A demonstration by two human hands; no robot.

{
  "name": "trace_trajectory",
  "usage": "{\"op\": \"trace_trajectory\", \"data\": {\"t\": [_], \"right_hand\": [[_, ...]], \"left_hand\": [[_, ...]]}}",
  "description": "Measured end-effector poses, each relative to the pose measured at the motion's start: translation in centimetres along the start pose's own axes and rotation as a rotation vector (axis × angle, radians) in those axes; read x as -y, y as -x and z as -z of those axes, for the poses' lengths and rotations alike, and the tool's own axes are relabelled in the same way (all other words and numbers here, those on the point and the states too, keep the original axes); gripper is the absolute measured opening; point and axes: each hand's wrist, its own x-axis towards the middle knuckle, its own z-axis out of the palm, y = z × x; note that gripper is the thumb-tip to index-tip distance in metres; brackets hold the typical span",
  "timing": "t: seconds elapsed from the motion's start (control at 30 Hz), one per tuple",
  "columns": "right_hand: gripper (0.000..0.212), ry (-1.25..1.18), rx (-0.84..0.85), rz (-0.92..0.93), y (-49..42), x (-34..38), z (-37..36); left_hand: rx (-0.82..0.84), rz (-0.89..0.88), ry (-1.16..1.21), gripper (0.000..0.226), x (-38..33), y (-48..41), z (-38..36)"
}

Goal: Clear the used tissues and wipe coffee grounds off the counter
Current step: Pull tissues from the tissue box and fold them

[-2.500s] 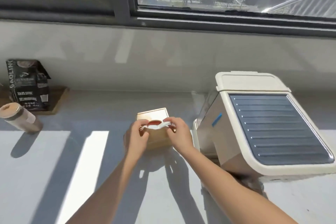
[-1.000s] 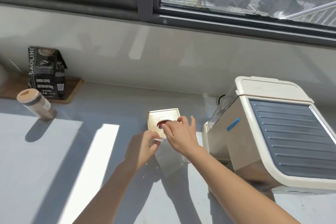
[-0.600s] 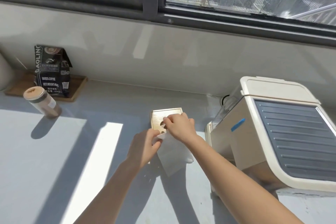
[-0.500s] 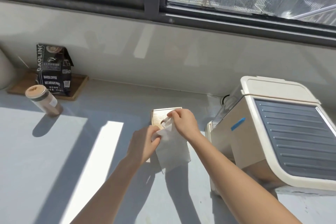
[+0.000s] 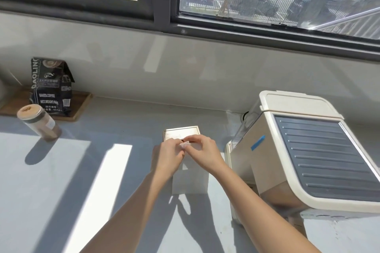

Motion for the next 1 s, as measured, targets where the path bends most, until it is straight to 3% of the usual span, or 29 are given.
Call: {"op": "trace_trajectory", "data": {"t": [0.1,0.2,0.37,0.5,0.67,0.8,0.9,1.0], "right_hand": [[0.037,0.035,0.077,0.088,0.5,-0.9,-0.2],[0.042,0.056,0.029,0.077,0.5,-1.5,-0.3],[0.024,-0.089,-0.076,-0.064,-0.1,0.1,-0.1],[0.020,-0.157,-0.152,0.090,0.7,3.0,1.2],[0.030,-0.262,0.077,0.028,2.4,4.4,2.7],[0.017,-0.384,0.072,-0.078,4.5,2.9,2.3],[0.022,-0.616,0.187,-0.175,5.6,1.9,2.1],[0.024,-0.565,0.259,-0.213,6.2,1.1,1.9]], "left_hand": [[-0.031,0.025,0.044,0.025,0.5,0.3,-0.2],[-0.068,0.048,0.107,0.019,0.7,0.6,-0.2],[-0.109,-0.043,0.241,0.015,-0.6,1.1,1.7],[-0.170,0.010,0.460,0.002,-2.7,1.5,4.1],[-0.231,0.080,0.585,0.017,-4.2,2.1,6.4],[-0.011,0.099,0.660,0.015,-3.5,3.7,6.6],[0.263,0.164,0.797,0.018,-2.1,5.1,6.6],[0.543,0.309,0.795,0.031,-0.5,6.1,6.1]]}}
